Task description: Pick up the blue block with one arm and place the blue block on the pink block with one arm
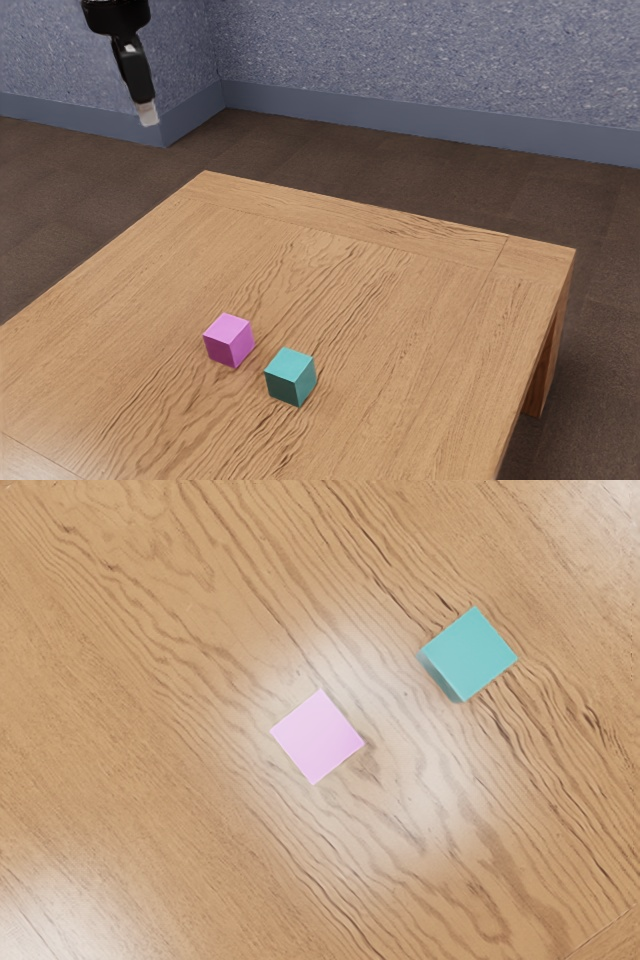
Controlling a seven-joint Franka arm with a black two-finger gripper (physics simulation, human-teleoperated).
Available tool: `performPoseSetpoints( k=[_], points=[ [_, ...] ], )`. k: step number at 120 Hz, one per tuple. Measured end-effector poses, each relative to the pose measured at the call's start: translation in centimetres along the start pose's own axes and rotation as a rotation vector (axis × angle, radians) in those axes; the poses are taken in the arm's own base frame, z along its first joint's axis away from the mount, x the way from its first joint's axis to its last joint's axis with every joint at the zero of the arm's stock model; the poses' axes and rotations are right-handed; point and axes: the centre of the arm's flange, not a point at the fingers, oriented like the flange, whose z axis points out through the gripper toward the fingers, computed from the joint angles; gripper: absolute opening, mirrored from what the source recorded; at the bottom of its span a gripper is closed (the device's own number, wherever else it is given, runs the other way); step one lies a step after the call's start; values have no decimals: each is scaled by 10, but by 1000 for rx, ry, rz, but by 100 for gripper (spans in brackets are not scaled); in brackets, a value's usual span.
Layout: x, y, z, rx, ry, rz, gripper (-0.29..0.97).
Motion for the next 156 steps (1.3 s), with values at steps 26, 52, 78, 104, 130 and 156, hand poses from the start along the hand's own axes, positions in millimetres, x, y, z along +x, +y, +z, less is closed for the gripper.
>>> performPoseSetpoints(
  k=[26,52,78,104,130,156],
  points=[
    [25,28,13,-35,-23,90,68],
    [19,66,67,-128,-133,195,68],
    [67,78,176,-237,-158,456,68],
    [95,57,251,-280,-58,619,68],
    [97,50,311,-260,24,717,68],
    [120,46,359,-189,13,868,68]
  ],
)
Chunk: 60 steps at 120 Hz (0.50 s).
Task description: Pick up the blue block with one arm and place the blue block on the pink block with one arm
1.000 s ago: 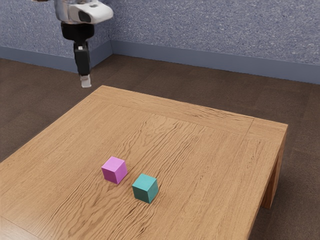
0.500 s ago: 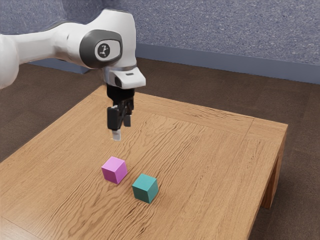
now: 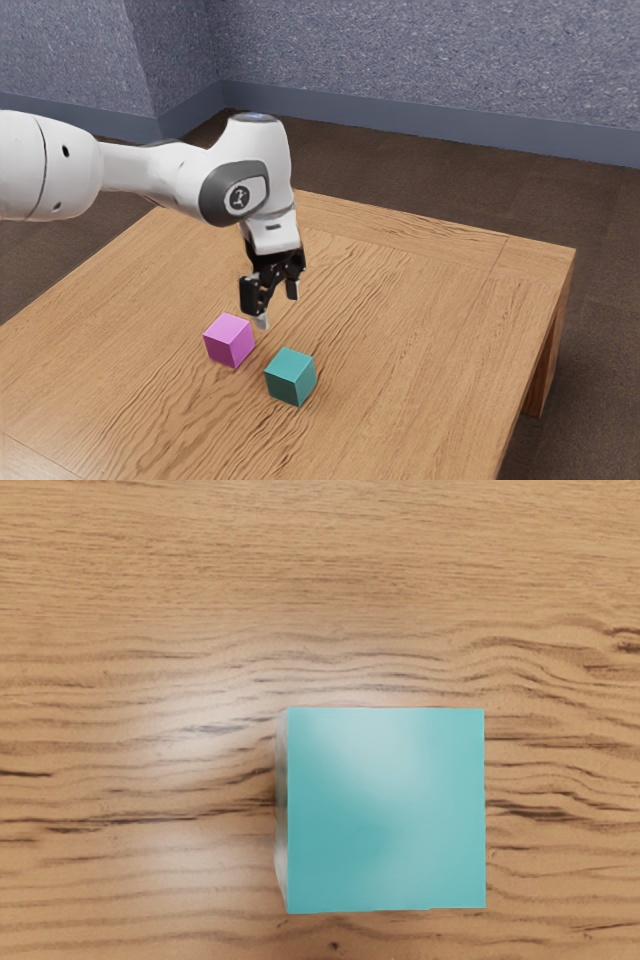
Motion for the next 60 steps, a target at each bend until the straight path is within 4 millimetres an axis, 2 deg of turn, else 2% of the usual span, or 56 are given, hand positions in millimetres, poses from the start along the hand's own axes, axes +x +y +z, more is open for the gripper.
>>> performPoseSetpoints(
  k=[8,20,35,50,60],
  points=[
    [0,-7,18,-8,6,23,68],
    [1,-12,33,-10,18,46,68],
    [4,-12,37,-1,32,70,68],
    [2,2,44,-15,34,85,68],
    [3,5,50,-21,41,94,68]
  ],
)
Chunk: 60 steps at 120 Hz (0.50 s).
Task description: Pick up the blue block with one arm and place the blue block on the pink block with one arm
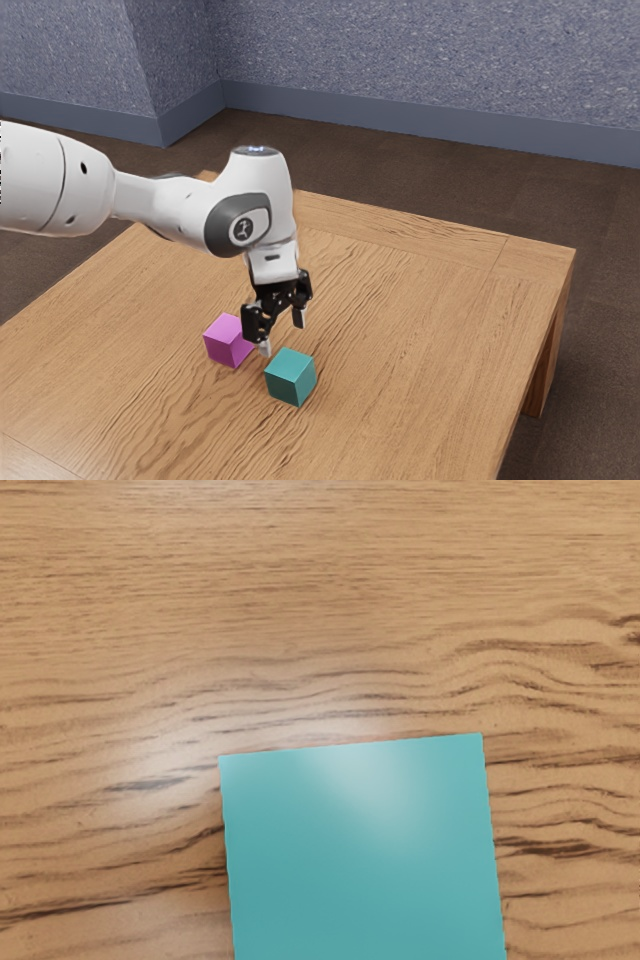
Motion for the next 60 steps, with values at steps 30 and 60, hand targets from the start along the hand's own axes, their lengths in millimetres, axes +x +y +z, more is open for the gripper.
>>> performPoseSetpoints(
  k=[30,60],
  points=[
    [-1,-8,28,-7,27,12,68],
    [1,-8,37,5,31,32,68]
  ],
)
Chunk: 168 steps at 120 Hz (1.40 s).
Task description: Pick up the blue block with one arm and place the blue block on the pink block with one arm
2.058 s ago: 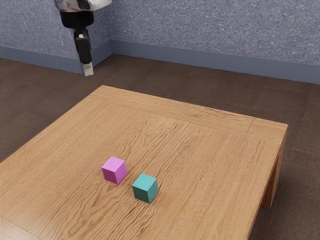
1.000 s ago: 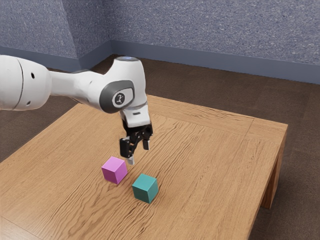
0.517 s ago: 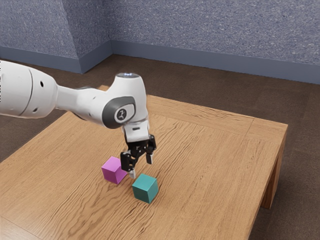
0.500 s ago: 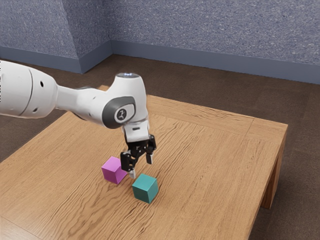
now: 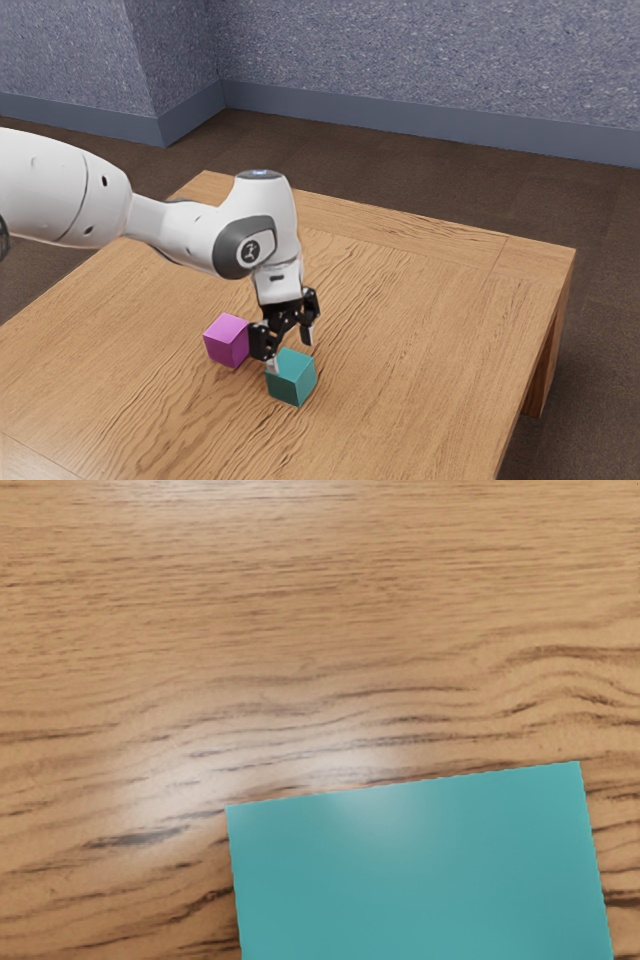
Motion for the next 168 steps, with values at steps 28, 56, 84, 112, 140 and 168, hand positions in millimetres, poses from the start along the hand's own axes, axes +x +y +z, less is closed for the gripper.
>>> performPoseSetpoints(
  k=[28,56,84,112,140,168],
  points=[
    [-2,6,12,-15,1,7,68],
    [1,9,31,-26,13,11,68],
    [3,11,35,-18,22,14,45],
    [30,28,-62,139,-2,69,33],
    [-19,61,-98,144,-34,-9,35],
    [-49,59,-89,108,-30,-23,35]
  ],
)
